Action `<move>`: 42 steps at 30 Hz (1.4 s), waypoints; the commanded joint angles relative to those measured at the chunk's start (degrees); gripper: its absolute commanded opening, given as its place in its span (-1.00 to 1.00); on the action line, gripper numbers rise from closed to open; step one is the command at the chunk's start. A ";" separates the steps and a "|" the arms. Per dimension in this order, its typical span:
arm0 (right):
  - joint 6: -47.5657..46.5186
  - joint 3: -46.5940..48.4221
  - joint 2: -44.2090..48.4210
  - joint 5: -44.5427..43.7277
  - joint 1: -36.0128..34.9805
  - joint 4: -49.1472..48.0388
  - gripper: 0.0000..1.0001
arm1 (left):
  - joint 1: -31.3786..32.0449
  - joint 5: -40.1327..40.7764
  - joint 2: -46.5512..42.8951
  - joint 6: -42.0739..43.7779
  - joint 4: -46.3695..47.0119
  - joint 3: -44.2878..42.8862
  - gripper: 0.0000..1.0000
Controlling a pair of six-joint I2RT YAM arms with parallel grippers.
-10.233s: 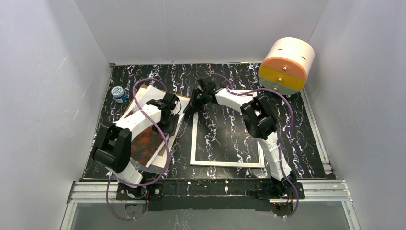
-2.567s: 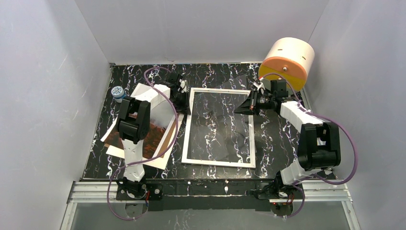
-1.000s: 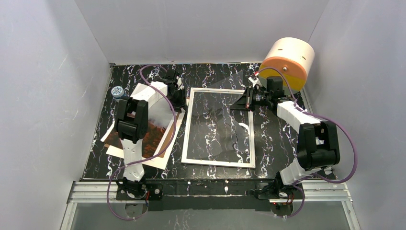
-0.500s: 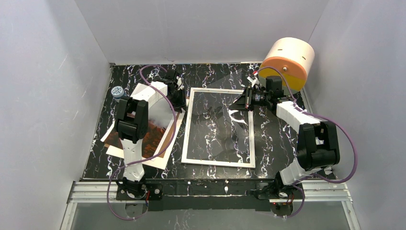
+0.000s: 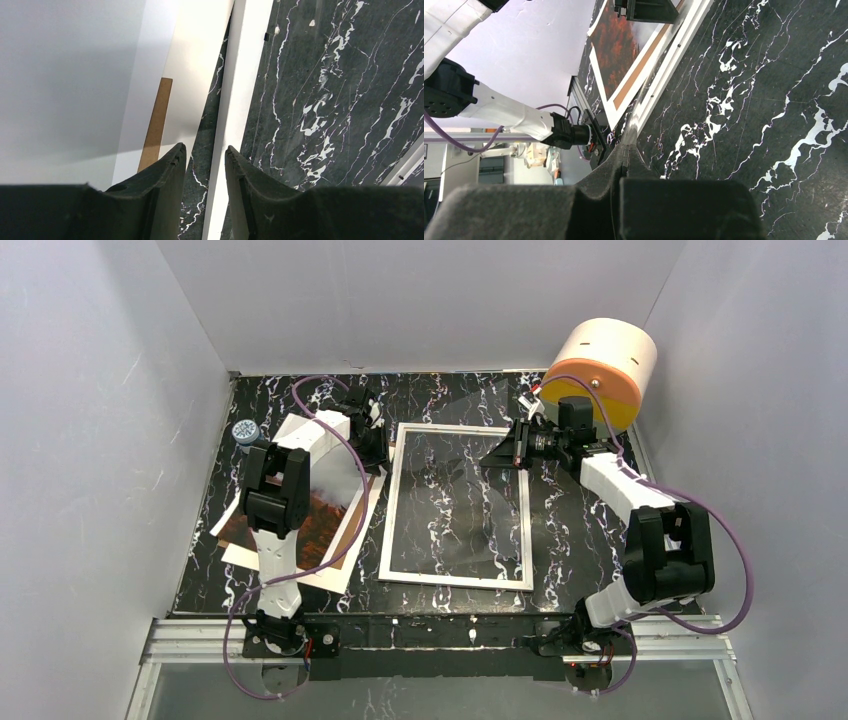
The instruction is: Put the photo into the frame
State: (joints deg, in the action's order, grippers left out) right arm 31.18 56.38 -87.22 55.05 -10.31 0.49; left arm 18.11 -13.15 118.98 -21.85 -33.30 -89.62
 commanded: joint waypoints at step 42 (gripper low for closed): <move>12.43 -15.50 -2.86 -5.82 2.88 -7.90 -0.61 | -0.22 -2.09 0.38 -0.62 -0.30 1.75 -0.34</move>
State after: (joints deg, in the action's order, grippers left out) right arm 41.87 41.54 -92.16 47.33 -7.49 -2.09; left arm 18.11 -14.44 119.81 -22.41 -32.99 -88.84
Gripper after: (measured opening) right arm 0.288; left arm 0.330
